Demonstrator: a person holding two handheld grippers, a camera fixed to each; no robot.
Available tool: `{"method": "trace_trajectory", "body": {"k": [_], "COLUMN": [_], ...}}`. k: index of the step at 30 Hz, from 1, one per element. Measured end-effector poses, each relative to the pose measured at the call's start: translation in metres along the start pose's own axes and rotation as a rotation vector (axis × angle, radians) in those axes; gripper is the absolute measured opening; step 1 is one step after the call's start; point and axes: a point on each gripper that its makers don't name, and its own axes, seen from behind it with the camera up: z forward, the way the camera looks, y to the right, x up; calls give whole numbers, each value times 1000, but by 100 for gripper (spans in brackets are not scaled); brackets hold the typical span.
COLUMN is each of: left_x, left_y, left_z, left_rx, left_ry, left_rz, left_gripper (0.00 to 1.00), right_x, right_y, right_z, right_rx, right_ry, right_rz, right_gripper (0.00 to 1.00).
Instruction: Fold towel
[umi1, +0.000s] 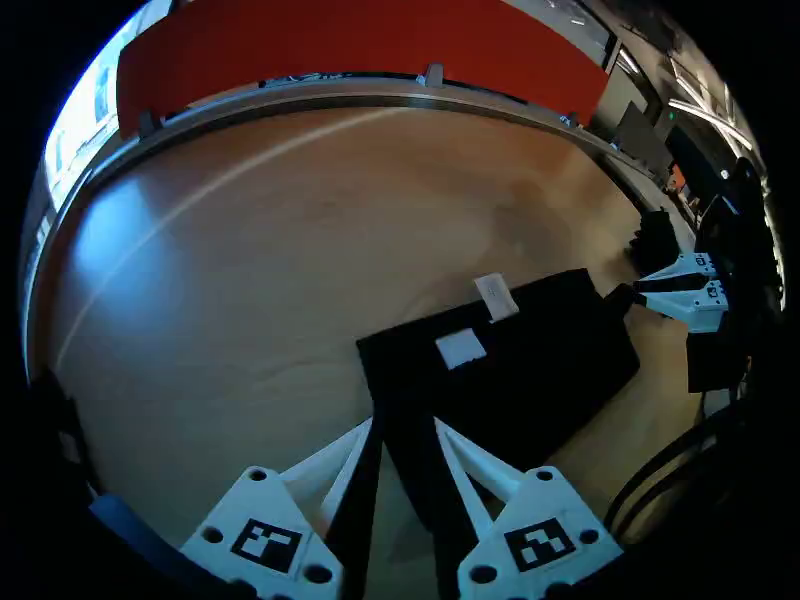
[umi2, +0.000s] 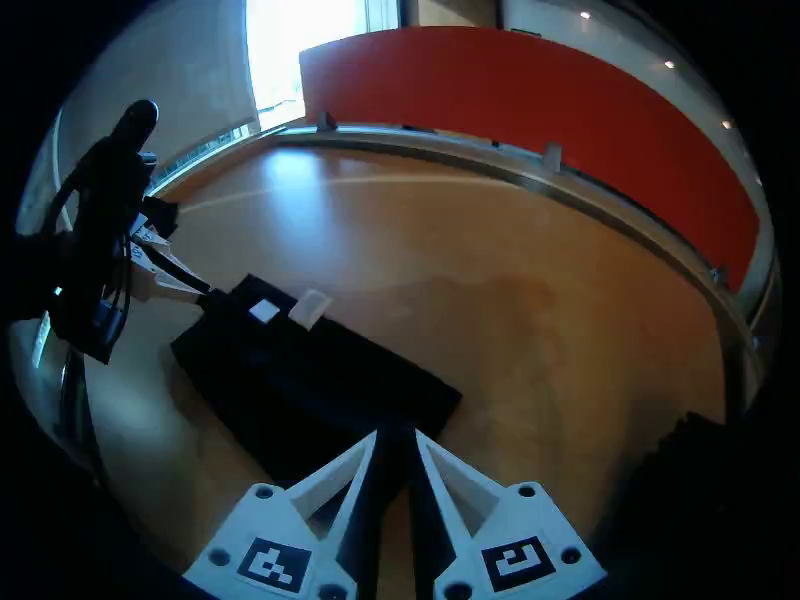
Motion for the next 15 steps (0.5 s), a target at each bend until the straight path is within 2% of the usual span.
{"method": "trace_trajectory", "body": {"k": [11, 15], "left_x": [9, 14], "left_y": [-11, -14], "left_z": [9, 12], "left_rx": [32, 43], "left_ry": [5, 9], "left_rz": [41, 51], "left_gripper": [30, 39], "right_x": [3, 4], "right_y": [10, 15], "right_z": [11, 14], "right_rx": [-35, -55], "right_ry": [-11, -11], "right_rz": [25, 24], "right_gripper": [16, 23]}}
